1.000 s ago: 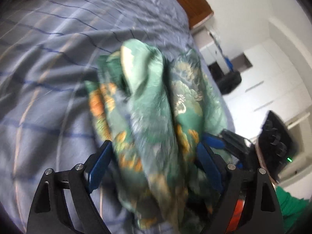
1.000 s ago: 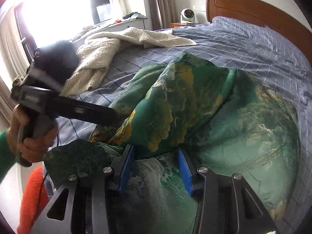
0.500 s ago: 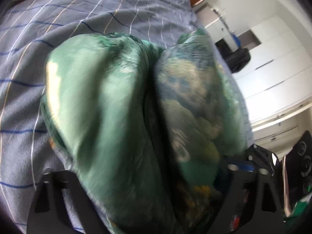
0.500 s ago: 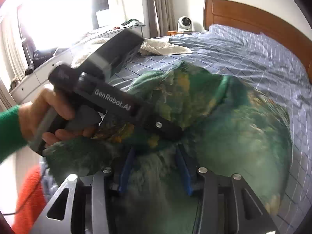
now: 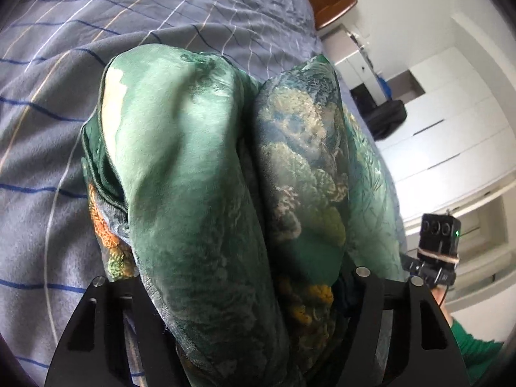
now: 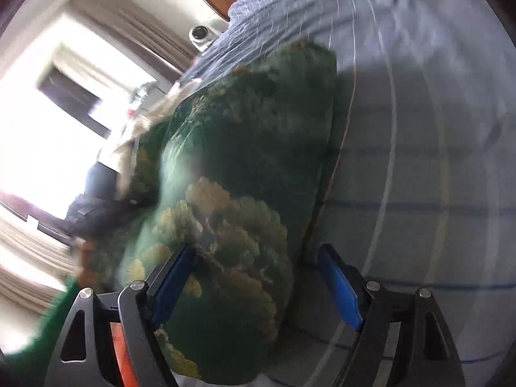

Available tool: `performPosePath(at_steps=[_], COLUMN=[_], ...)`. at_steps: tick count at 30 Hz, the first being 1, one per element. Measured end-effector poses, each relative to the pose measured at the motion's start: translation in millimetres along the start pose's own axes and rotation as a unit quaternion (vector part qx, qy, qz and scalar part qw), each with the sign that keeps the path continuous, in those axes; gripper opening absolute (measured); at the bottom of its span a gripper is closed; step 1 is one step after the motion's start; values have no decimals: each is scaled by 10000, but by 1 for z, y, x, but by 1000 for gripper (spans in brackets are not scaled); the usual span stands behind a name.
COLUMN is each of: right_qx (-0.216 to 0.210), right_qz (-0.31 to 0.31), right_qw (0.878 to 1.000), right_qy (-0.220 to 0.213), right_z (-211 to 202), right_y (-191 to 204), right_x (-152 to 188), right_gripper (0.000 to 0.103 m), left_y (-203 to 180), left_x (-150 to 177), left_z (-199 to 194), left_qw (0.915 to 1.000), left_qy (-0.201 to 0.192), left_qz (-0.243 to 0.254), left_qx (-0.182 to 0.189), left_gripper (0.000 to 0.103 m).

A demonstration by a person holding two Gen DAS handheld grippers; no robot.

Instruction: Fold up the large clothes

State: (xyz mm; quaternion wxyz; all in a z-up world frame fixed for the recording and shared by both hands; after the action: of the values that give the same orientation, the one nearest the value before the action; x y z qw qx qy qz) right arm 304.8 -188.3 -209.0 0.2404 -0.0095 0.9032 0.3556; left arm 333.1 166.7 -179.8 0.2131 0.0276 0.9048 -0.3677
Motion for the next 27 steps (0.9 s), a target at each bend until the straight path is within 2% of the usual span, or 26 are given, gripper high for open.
performPosePath(at_steps=[3,6,11,12,14,15,16,17,19,21,23,24,25,27], right_qx=[-314,-221,-104,127,980,1474,1537,1348,666,318,218,221,287,346], right_qz=[160,-7,-244,-419,-1075,-1638,-1999,-2313,-2787,-3380,-3689,-3681,-3665,-3766], right_qw=[9994,9998,9996,9990,9888,9729,9634,9581,9551,9394,9292,9291,9290,9248], right_qy=[-2,23,83,79,-334,-701,-913,-1020,-757,-469,-97,290,431,405], right_z=[10,13,15,13,0,-12,-18,-22,-13,16,49,78,96,115], right_y=[-4,3,7,13,39,61,78,99,142,179,190,187,183,181], right_x=[-4,-4,-7,-9,-17,-20,-22,-24,-22,-16,-8,-5,-4,4], right_gripper=[81,83,83,83,83,83,83,82,81,62,53,53,53,53], left_y=[-12,-24,-11,-6,-3,-2,-2,-2,-3,2,14,19,29,37], left_x=[-11,-16,-4,0,3,4,4,5,2,2,3,3,5,7], left_z=[-6,-24,-43,-46,-49,-52,-53,-56,-59,-74,-89,-90,-91,-84], left_qw=[9992,9986,9980,9981,9984,9987,9989,9991,9993,9989,9971,9962,9948,9941], left_qy=[132,269,234,170,75,10,-22,-72,-178,-356,-632,-694,-742,-714], left_qz=[15,-40,-134,-188,-281,-288,-265,-232,-211,-240,-420,-521,-694,-806], left_qx=[-385,-447,-566,-558,-485,-420,-387,-354,-265,-173,-105,-66,36,116], left_gripper=[85,87,93,93,93,93,93,93,93,92,93,93,93,93])
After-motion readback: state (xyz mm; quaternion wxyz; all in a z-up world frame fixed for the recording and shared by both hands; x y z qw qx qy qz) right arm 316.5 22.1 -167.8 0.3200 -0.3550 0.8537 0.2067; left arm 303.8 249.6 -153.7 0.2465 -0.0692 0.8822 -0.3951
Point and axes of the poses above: each gripper's, at about its wrist camera, not at the fingertips, and z roughly the way its jaws point, y to its left, x to its underside, the point moved 1 cm from there along z, roughly the way its jaws point, and after that the axes turned 6 degrees about -y, right-handed, at the moved point
